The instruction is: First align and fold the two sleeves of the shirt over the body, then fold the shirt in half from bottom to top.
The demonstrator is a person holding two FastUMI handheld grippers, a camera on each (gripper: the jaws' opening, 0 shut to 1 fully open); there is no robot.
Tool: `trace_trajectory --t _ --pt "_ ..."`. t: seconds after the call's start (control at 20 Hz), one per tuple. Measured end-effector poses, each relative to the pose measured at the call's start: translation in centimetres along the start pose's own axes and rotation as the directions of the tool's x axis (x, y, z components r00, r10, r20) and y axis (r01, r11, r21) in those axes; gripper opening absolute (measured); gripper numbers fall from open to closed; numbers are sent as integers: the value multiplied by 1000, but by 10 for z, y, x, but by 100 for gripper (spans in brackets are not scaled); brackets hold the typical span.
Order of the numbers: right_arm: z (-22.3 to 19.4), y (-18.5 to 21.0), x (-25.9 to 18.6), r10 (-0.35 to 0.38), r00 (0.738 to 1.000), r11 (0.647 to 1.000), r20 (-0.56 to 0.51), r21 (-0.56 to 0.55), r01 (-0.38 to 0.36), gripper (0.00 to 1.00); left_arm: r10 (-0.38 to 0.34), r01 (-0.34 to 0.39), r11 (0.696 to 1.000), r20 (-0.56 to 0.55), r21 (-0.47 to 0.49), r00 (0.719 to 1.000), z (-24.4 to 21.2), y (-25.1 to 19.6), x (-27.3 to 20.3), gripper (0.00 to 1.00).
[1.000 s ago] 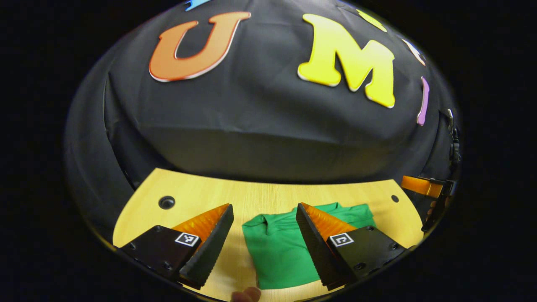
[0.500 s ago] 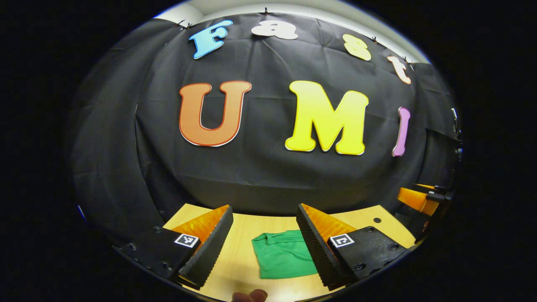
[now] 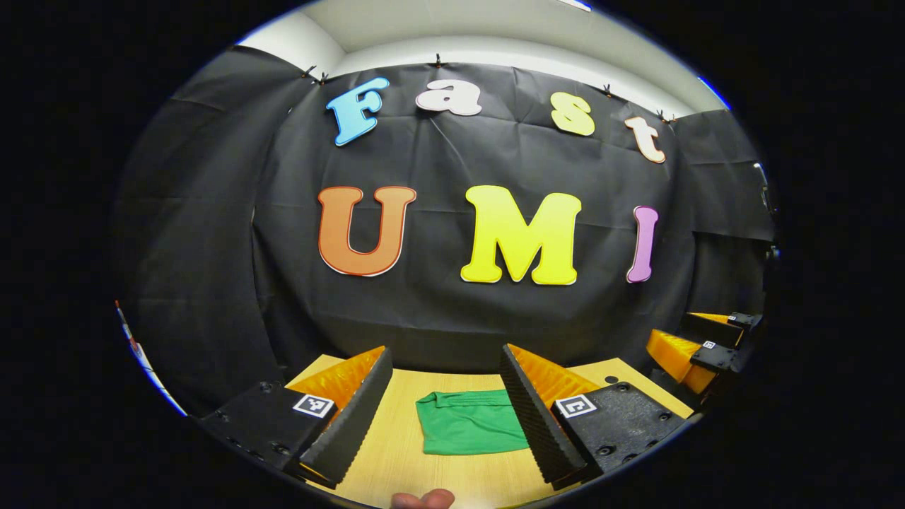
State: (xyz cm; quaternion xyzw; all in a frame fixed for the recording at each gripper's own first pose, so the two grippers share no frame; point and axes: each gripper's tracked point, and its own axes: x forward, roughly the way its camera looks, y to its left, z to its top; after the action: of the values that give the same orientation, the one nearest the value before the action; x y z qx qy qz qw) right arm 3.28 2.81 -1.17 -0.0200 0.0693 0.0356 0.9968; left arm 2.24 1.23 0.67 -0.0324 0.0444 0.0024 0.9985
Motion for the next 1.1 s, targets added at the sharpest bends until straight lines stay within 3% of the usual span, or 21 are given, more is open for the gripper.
trace_trajectory --t 0.05,0.45,1.1 --pt "-2 6 -8 12 1000 1000 0 10 -12 94 -6 6 1000 4 2 1000 -1 -5 -5 98" --pt "5 26 -27 65 997 998 48 -17 -65 94 -50 50 998 18 31 999 6 -27 -16 98" --pt "1 27 -26 56 998 998 24 21 -57 94 -38 37 999 26 36 999 14 -17 -17 98"
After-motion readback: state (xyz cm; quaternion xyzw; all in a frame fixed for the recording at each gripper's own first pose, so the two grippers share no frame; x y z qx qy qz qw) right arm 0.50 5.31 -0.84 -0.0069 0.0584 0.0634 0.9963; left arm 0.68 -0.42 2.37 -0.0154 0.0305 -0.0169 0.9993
